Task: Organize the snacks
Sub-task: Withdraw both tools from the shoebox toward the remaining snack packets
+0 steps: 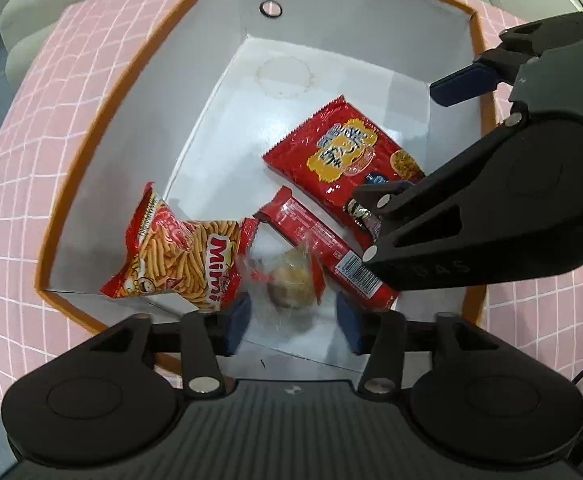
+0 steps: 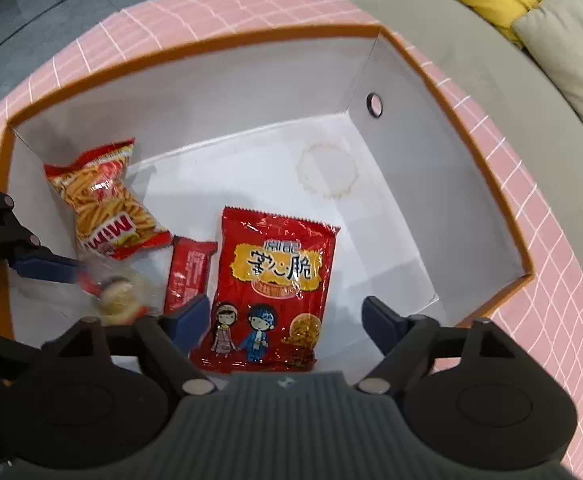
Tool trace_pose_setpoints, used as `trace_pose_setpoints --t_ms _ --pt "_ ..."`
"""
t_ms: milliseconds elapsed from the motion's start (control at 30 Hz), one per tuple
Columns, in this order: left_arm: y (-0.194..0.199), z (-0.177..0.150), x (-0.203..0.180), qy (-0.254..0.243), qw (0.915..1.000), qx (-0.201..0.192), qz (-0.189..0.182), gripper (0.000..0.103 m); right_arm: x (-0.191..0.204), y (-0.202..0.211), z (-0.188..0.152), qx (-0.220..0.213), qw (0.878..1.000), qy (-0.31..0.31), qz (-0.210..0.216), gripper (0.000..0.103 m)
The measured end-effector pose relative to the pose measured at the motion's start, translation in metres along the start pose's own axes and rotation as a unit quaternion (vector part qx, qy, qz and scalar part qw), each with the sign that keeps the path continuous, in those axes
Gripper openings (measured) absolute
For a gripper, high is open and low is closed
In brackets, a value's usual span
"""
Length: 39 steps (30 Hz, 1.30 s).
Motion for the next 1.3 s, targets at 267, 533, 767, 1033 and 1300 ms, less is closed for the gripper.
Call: trace_pose_setpoints --t_ms 267,533,767,1033,1300 --pt "0.033 -0.01 0.005 0.028 0.9986 -0.044 0.002 0.073 -0.008 0.041 -0.008 -0.052 0.998 -0.044 -0.013 0.088" --pt "0.078 -0.03 0.006 0.085 0.9879 -0.13 0.003 0.073 -0.017 0.087 -0.037 -0.126 0.983 -0.128 -0.026 0.089" --pt "0.11 -0.046 -0.011 0.098 0.9731 -0.208 0.004 0.073 -0.023 0.122 -0.078 -0.185 0.964 -0.183 -0.054 0.089" --pt "0.131 -0.066 -0.044 0.114 0.9565 -0.266 -0.033 0.073 -0.023 0.145 -0.134 -0.227 0.945 -0.218 -0.084 0.09" --pt "0.119 -0.083 -0.087 0.089 0.9543 -0.277 -0.067 0.073 -0.023 0.138 -0.205 -0.239 0.93 -0.261 -0.101 0.09"
Point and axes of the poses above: each gripper's, at about its wrist camera, not at the fingertips, and y roughly against the way its jaws point, x to its left, z to its top, the point moved 4 cm from there along -y, roughly the way its jaws point, and after that the axes turned 5 degrees about x, right-handed, at the moved point
